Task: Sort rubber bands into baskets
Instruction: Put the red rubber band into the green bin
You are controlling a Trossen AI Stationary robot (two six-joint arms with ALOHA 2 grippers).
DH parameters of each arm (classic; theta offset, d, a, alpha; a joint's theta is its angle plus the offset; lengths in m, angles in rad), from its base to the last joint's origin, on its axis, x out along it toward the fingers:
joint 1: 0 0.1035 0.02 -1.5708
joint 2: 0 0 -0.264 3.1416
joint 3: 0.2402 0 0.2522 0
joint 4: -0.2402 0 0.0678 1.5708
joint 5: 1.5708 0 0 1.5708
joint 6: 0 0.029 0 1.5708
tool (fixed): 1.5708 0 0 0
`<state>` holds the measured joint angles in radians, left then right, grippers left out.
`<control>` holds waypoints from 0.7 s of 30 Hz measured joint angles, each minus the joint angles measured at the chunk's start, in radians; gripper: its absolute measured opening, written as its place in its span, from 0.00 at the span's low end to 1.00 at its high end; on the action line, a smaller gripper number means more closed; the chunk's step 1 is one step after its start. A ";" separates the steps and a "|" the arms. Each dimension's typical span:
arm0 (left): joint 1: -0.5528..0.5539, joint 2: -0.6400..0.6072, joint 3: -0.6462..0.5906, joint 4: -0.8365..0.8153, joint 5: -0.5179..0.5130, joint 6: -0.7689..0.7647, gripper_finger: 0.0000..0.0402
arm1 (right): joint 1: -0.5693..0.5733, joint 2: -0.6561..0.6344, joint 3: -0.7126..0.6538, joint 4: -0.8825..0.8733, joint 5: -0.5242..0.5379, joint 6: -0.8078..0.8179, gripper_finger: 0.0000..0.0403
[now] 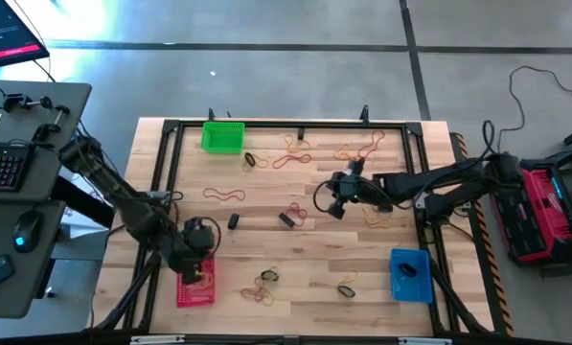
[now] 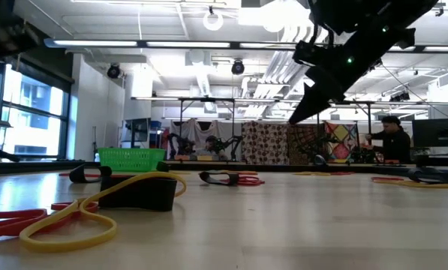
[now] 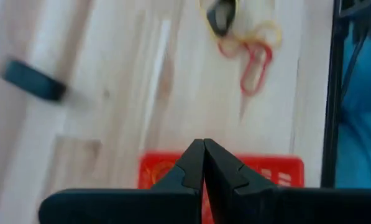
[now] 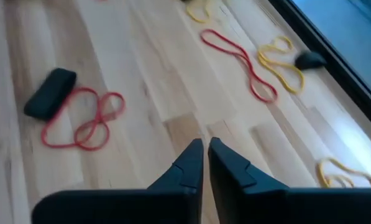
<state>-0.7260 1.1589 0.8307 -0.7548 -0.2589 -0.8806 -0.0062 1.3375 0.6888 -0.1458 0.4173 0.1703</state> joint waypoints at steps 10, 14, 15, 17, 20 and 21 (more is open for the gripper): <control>0.229 -0.012 0.000 0.187 0.077 0.385 0.00 | -0.012 -0.041 0.021 -0.374 -0.057 0.165 0.05; 0.321 -0.012 0.000 0.274 0.150 0.517 0.00 | -0.025 -0.042 0.054 -0.603 -0.105 0.274 0.05; 0.340 -0.012 0.000 0.294 0.165 0.549 0.00 | -0.027 -0.042 0.056 -0.641 -0.114 0.277 0.05; 0.377 -0.012 0.000 0.335 0.200 0.605 0.00 | -0.032 -0.042 0.056 -0.699 -0.137 0.266 0.05; 0.426 -0.012 0.000 0.374 0.247 0.667 0.00 | -0.050 -0.042 0.056 -0.757 -0.167 0.227 0.05; 0.440 -0.012 0.000 0.382 0.257 0.684 0.00 | -0.060 -0.042 0.056 -0.766 -0.168 0.212 0.05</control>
<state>-0.2862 1.1468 0.8303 -0.3732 -0.0017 -0.1968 -0.0667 1.2953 0.7452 -0.9122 0.2497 0.3826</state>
